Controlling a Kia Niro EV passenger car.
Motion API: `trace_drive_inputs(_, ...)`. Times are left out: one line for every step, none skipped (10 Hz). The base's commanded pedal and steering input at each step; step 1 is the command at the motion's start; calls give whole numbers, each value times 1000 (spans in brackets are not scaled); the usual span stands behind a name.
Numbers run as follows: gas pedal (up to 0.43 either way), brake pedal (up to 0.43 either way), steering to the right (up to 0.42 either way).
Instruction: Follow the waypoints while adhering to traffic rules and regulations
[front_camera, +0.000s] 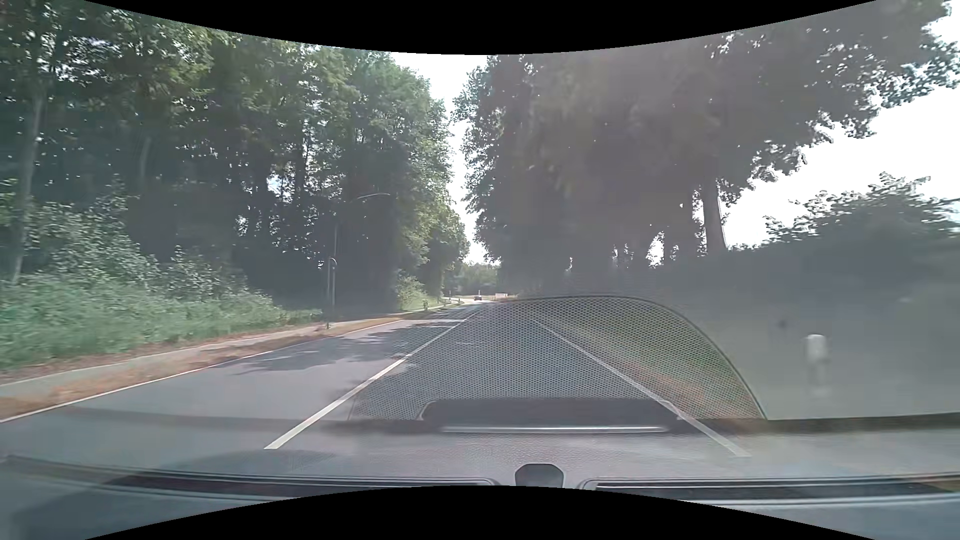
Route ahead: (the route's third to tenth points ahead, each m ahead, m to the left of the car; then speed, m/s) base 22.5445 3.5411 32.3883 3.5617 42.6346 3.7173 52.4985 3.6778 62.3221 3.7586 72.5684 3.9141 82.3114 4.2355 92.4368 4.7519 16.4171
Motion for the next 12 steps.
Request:
trace_drive_inputs(197,0,1)
trace_drive_inputs(197,0,1)
trace_drive_inputs(197,0,1)
trace_drive_inputs(197,0,1)
trace_drive_inputs(197,0,1)
trace_drive_inputs(197,0,1)
trace_drive_inputs(197,0,1)
trace_drive_inputs(197,0,0)
trace_drive_inputs(197,0,0)
trace_drive_inputs(197,0,-1)
trace_drive_inputs(197,0,-2)
trace_drive_inputs(197,0,-2)
